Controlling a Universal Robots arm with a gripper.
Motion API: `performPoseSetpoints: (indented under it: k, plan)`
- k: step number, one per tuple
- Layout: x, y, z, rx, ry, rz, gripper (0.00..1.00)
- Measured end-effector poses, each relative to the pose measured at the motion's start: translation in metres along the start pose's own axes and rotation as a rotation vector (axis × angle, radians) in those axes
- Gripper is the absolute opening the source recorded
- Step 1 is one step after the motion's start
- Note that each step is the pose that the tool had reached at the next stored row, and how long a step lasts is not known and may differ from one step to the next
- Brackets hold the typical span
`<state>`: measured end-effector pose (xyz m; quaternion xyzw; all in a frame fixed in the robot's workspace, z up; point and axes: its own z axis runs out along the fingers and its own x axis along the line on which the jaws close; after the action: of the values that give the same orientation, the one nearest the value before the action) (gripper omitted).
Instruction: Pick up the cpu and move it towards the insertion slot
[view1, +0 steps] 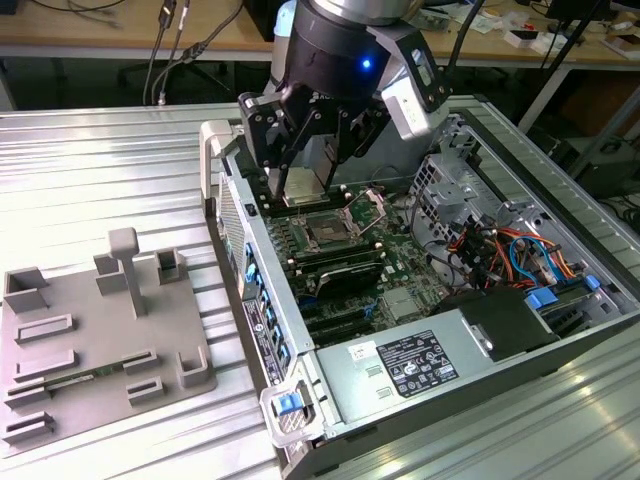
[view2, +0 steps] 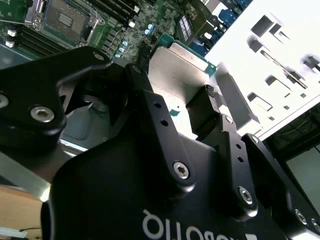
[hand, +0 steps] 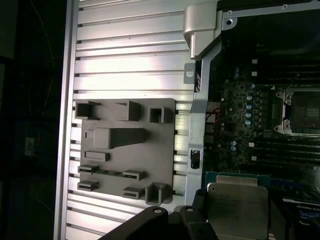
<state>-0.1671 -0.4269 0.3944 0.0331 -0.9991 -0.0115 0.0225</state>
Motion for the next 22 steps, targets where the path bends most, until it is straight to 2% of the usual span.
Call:
performPoseSetpoints:
  k: [2,5,6,7,8,12,22]
  plan:
    - [-0.0016,-0.0001,0.0003,0.0005,0.0000,0.000,0.55]
    - [-0.0109,0.0003,0.0006,0.0004,-0.0012,0.010,0.55]
    - [-0.0170,0.0001,0.0017,-0.0057,-0.0032,0.063,0.55]
    - [-0.0211,0.0006,0.0019,-0.0084,-0.0067,0.109,0.55]
    - [-0.0234,0.0011,0.0023,-0.0088,-0.0073,0.117,0.55]
    - [-0.0342,0.0040,0.0036,-0.0088,-0.0072,0.119,0.55]
    - [-0.0662,0.0097,0.0094,-0.0089,-0.0071,0.121,0.55]
